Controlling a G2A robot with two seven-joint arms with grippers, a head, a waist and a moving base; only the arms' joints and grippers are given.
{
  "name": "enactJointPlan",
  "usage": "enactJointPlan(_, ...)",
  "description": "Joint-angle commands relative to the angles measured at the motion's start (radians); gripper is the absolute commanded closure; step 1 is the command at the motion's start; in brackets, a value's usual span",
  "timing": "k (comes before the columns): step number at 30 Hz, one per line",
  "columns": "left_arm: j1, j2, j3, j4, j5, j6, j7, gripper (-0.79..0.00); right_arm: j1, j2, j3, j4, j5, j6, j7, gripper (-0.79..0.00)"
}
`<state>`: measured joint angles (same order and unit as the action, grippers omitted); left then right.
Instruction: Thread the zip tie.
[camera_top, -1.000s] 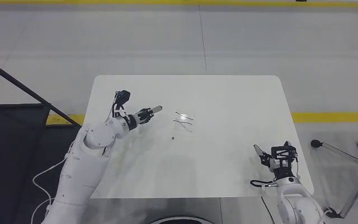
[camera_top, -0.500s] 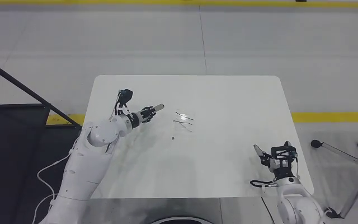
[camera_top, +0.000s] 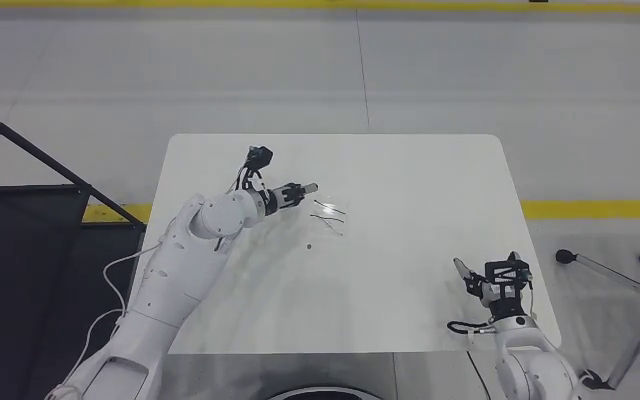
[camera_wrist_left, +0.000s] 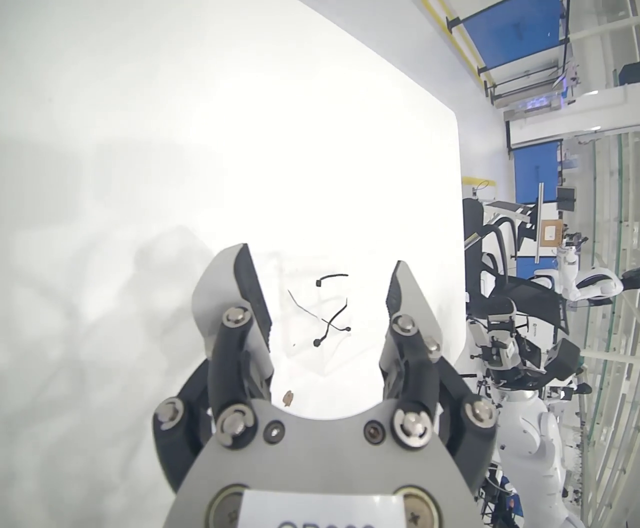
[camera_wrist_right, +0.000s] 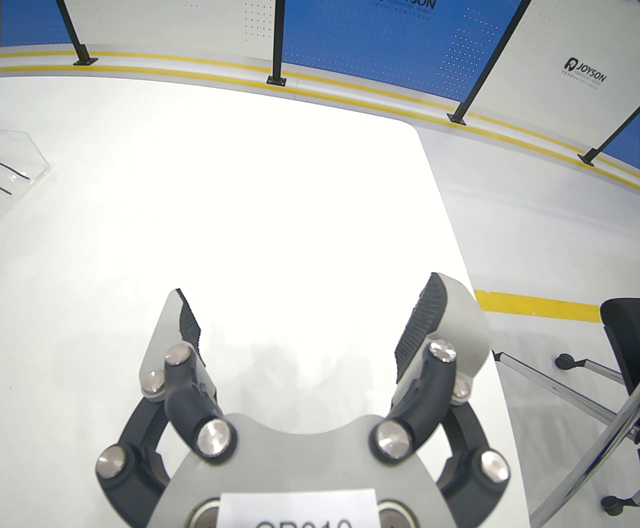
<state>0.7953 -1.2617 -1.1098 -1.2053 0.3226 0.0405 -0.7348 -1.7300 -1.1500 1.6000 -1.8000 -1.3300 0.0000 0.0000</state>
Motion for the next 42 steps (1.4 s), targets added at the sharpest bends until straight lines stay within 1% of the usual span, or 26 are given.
enactJointPlan(1,-0.023,-0.004,0.020,0.030,0.012,-0.004,-0.017,-0.465,0.000,0.000,0.000,0.000,0.000,0.000,0.000,-0.785)
enactJointPlan(2,-0.033,-0.006,0.028,0.043,0.016,-0.005,-0.025,-0.468,0.000,0.000,0.000,0.000,0.000,0.000,0.000,-0.785)
enactJointPlan(3,-0.043,-0.008,0.035,0.055,0.020,-0.007,-0.029,-0.496,0.000,0.000,0.000,0.000,0.000,0.000,0.000,-0.785)
enactJointPlan(6,-0.065,-0.014,0.052,0.084,0.019,-0.013,-0.033,-0.456,0.000,0.000,0.000,0.000,0.000,0.000,0.000,-0.785)
enactJointPlan(10,-0.083,-0.021,0.072,0.110,0.020,-0.022,-0.029,-0.437,0.000,0.000,0.000,0.000,0.000,0.000,0.000,-0.785)
enactJointPlan(12,-0.090,-0.024,0.079,0.118,0.018,-0.029,-0.025,-0.400,0.000,0.000,0.000,0.000,0.000,0.000,0.000,-0.785)
enactJointPlan(18,-0.099,-0.031,0.095,0.128,0.019,-0.037,-0.022,-0.369,0.000,0.000,0.000,0.000,0.000,0.000,0.000,-0.785)
enactJointPlan(27,-0.110,-0.037,0.111,0.145,0.027,-0.035,-0.028,-0.345,0.000,0.000,0.000,0.000,0.000,0.000,0.000,-0.785)
enactJointPlan(33,-0.122,-0.044,0.126,0.150,0.037,-0.028,-0.024,-0.286,0.000,0.000,0.000,0.000,0.000,0.000,0.000,-0.785)
enactJointPlan(42,-0.125,-0.047,0.127,0.160,0.044,-0.027,-0.026,-0.265,0.000,0.000,0.000,0.000,0.000,0.000,0.000,-0.785)
